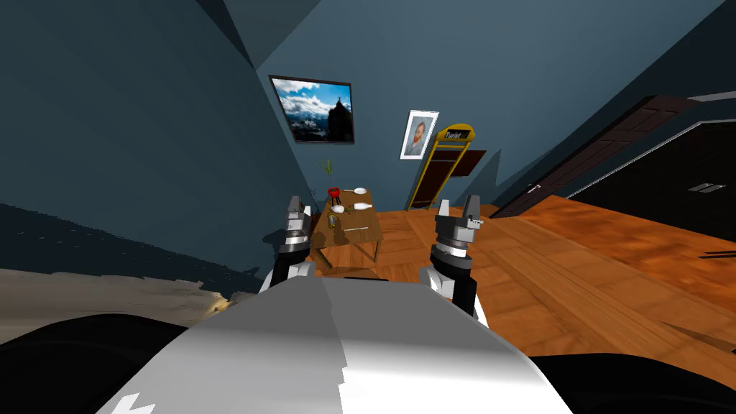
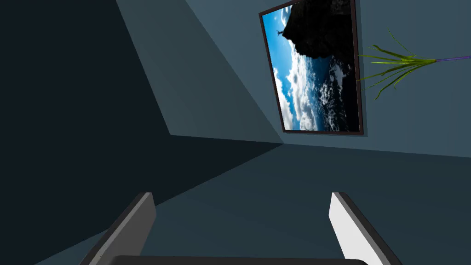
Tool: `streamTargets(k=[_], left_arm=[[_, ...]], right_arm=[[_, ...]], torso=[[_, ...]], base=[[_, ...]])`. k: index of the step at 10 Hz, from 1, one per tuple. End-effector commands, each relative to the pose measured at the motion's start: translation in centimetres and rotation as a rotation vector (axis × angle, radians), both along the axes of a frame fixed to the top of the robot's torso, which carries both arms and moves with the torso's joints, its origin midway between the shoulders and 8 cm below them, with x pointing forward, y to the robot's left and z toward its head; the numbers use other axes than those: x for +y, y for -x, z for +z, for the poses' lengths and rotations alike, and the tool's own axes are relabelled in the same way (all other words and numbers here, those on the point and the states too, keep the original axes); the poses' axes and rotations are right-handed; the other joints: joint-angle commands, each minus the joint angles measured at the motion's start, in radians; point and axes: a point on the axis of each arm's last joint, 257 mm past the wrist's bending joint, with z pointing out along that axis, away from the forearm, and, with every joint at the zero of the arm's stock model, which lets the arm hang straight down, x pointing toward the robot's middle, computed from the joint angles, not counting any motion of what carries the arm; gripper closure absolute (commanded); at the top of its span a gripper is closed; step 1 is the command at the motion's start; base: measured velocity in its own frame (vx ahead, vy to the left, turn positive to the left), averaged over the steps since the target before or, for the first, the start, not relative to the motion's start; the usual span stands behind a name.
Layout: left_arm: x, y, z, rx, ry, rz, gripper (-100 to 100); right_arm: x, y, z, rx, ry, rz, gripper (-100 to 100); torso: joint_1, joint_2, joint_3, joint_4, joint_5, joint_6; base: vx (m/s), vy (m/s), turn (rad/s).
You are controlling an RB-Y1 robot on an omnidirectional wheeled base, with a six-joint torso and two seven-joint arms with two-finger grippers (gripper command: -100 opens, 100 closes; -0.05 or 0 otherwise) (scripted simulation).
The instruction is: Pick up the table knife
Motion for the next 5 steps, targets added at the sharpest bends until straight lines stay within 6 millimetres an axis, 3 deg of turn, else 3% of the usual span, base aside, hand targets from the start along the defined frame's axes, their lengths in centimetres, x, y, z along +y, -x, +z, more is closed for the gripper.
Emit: streamTargets(k=[1, 5], left_arm=[[0.0, -0.3, -0.6, 0.031, -0.039, -0.014, -100], [0.9, -1.4, -3.0, 0.133, -0.114, -0.02, -100]], right_arm=[[0.0, 0.0, 0.0, 0.0, 0.0, 0.0, 0], [0.0, 0.0, 0.0, 0.0, 0.0, 0.0, 0]], torso=[[0.0, 0.0, 0.0, 0.0, 0.0, 0.0], [-0.007, 0.0, 0.0, 0.0, -0.002, 0.0]], base=[[-0.001, -0.044, 0.064], [-0.003, -0.11, 0.095]])
